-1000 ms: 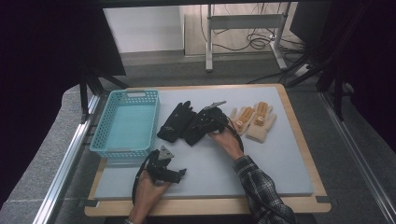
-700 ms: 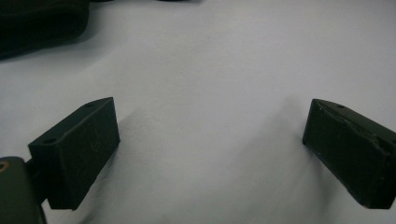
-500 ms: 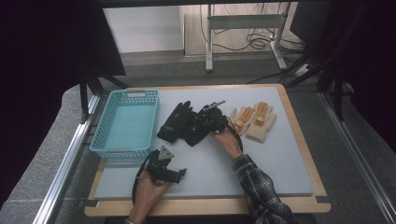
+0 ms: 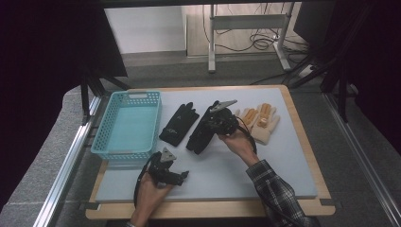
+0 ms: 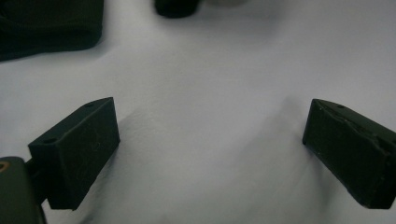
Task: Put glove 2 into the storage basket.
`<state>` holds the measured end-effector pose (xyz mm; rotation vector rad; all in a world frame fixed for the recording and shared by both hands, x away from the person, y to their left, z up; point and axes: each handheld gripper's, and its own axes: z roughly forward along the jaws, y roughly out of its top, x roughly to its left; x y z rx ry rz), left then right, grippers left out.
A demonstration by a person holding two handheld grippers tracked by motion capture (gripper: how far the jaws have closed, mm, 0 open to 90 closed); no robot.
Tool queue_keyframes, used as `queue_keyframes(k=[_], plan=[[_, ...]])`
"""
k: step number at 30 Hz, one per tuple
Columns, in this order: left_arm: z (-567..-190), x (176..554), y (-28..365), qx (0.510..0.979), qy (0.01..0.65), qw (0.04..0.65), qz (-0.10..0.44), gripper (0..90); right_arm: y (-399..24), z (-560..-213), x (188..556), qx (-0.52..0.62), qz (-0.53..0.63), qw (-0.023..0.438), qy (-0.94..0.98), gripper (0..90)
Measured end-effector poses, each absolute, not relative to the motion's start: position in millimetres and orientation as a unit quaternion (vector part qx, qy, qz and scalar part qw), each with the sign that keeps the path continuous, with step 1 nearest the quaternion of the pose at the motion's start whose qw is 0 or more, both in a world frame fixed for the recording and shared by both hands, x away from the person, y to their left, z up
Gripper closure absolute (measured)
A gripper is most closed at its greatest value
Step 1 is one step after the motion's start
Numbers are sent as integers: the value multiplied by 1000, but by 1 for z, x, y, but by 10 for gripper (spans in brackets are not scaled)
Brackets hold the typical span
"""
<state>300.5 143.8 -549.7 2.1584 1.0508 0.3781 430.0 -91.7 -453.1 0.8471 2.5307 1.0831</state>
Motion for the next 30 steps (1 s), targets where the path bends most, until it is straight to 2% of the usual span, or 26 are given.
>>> queue_keyframes(k=[5, 9, 15, 19, 26, 30], plan=[[-550, 301, 144, 833, 405, 348, 146, 41, -107, -439, 409, 267, 386, 111, 876, 830], [-550, 301, 144, 832, 406, 348, 147, 41, -127, -433, 386, 231, 397, 75, 885, 829], [-550, 301, 143, 830, 407, 351, 147, 41, -150, -459, 366, 208, 402, 32, 891, 799], [-550, 300, 143, 831, 407, 350, 147, 41, -160, -476, 370, 231, 401, 62, 884, 673], [-550, 301, 144, 833, 405, 347, 146, 42, -189, -482, 373, 302, 385, 119, 864, 673], [-550, 301, 144, 833, 405, 347, 146, 42, -197, -498, 371, 324, 351, 138, 868, 728]])
